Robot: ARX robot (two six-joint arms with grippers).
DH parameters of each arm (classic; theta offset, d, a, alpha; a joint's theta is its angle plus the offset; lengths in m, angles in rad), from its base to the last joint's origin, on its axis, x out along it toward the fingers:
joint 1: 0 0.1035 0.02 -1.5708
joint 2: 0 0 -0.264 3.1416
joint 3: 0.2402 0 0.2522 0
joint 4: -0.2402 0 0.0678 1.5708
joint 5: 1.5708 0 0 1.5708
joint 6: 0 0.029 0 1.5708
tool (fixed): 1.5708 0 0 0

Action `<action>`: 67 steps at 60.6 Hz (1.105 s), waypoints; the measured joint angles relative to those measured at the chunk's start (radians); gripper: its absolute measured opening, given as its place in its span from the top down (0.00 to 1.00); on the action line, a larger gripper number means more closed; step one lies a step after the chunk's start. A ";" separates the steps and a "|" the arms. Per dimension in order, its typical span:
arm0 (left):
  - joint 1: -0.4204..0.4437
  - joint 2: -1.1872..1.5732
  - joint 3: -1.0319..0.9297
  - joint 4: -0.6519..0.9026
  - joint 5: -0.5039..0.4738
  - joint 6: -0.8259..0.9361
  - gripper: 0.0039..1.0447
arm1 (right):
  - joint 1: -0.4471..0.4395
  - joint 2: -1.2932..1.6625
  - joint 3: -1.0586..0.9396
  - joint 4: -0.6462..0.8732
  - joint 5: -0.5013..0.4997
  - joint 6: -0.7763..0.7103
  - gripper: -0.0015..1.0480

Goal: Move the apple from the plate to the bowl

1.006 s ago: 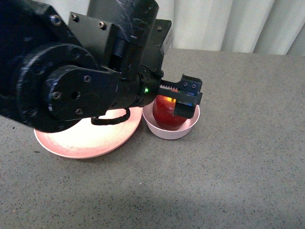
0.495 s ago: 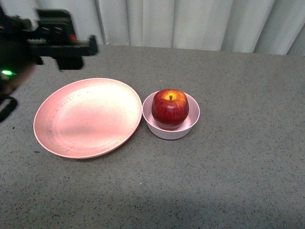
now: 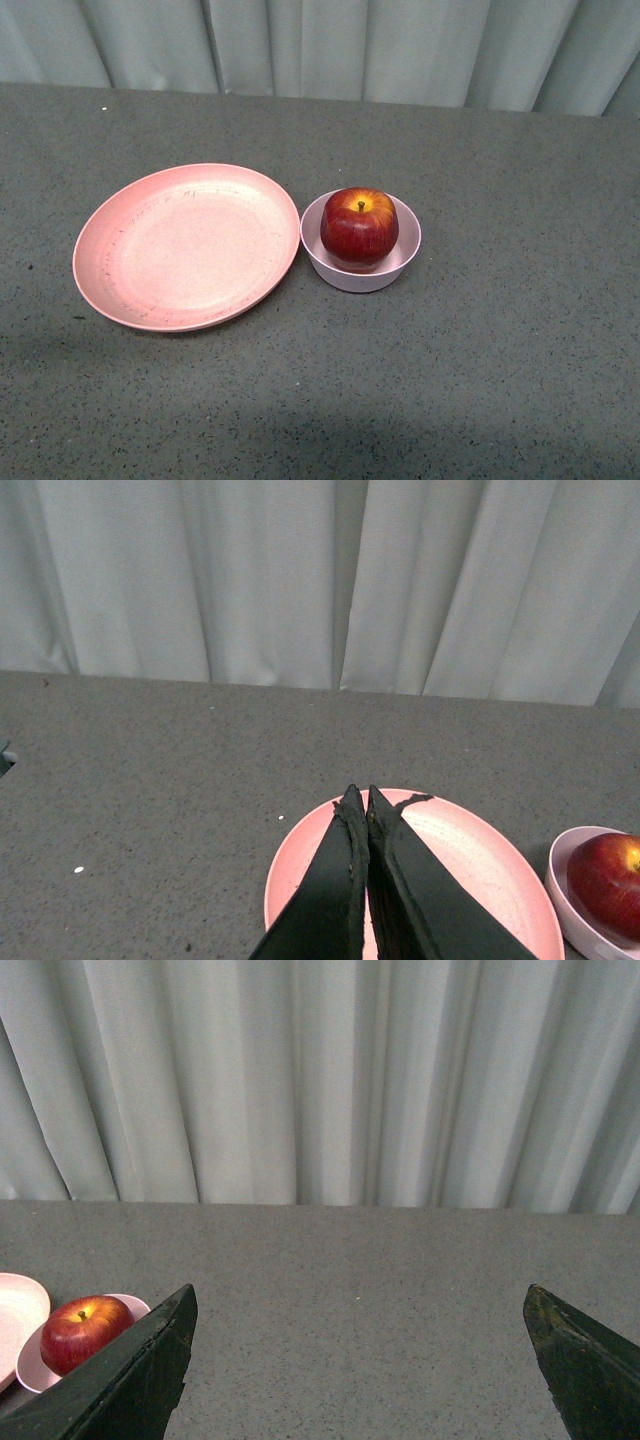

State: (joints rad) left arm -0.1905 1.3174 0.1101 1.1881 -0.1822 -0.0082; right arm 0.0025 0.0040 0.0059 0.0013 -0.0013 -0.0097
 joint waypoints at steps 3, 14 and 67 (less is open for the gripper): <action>0.016 -0.062 -0.011 -0.060 0.011 0.000 0.97 | 0.000 0.000 0.000 0.000 0.000 0.000 0.09; 0.073 -0.337 -0.053 -0.277 0.071 0.000 0.97 | 0.000 0.000 0.000 0.000 0.000 0.000 0.09; 0.188 -0.943 -0.092 -0.811 0.180 0.001 0.97 | 0.000 0.000 0.000 0.000 0.000 0.000 0.09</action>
State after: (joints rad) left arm -0.0025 0.3748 0.0185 0.3767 -0.0021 -0.0071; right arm 0.0025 0.0040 0.0059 0.0013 -0.0013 -0.0097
